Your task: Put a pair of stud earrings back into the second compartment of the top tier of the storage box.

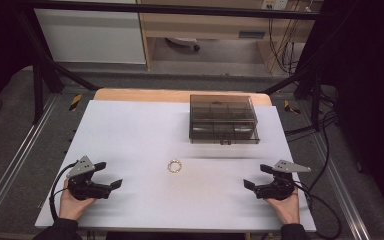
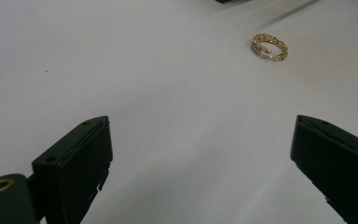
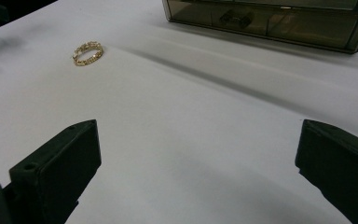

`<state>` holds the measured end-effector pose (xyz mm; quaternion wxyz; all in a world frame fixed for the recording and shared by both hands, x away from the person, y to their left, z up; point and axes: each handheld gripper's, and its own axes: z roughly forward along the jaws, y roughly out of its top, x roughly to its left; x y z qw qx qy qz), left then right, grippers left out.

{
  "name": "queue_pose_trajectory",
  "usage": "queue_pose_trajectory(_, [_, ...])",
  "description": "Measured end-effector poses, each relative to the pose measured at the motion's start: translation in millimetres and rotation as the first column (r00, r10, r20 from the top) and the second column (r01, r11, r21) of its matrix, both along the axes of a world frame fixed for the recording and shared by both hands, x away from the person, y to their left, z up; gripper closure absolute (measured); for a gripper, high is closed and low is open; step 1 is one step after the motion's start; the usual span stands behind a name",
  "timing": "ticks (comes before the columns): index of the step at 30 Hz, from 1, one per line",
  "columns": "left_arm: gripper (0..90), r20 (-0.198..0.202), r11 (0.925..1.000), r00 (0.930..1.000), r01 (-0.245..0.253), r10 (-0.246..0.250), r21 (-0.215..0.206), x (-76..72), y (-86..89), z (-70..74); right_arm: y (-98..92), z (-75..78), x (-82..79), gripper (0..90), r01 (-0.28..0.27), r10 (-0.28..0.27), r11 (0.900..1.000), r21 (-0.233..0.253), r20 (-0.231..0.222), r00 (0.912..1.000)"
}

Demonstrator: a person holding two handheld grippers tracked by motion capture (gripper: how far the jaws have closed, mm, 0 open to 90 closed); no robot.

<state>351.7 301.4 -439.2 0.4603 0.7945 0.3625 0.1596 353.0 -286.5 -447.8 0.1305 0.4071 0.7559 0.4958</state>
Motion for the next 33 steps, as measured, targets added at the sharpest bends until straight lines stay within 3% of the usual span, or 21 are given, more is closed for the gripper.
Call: queue_pose_trajectory(33, [6.5, -0.017, 0.9997, 0.9996, 0.022, -0.022, 0.012, 4.9, -25.3, 7.1, -0.5, 0.4, -0.5, 0.4, 0.006, -0.006, 1.0, -0.019, 0.002, 1.0])
